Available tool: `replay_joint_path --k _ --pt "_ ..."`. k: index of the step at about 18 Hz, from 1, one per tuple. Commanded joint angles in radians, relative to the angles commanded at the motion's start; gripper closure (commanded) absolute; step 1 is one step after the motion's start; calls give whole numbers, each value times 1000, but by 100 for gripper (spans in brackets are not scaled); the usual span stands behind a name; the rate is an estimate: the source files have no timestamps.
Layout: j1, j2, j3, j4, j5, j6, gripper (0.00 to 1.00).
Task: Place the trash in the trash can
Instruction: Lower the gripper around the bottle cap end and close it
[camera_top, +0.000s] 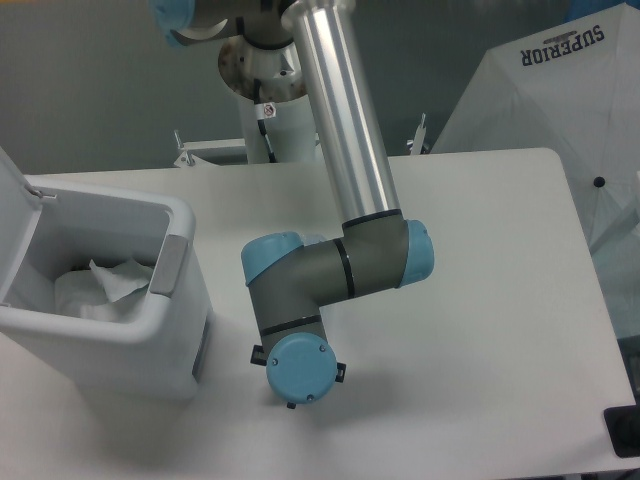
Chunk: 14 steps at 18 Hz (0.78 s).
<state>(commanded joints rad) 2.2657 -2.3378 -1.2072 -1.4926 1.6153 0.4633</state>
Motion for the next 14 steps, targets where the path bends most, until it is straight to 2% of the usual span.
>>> replay_joint_path --k 2,5,10,14 --pt "0 0 2 0 2 -11 88" --pt "-2 0 2 -2 28 -11 94" --pt "-2 12 8 0 18 -8 97" --pt "8 49 15 5 -20 0 98"
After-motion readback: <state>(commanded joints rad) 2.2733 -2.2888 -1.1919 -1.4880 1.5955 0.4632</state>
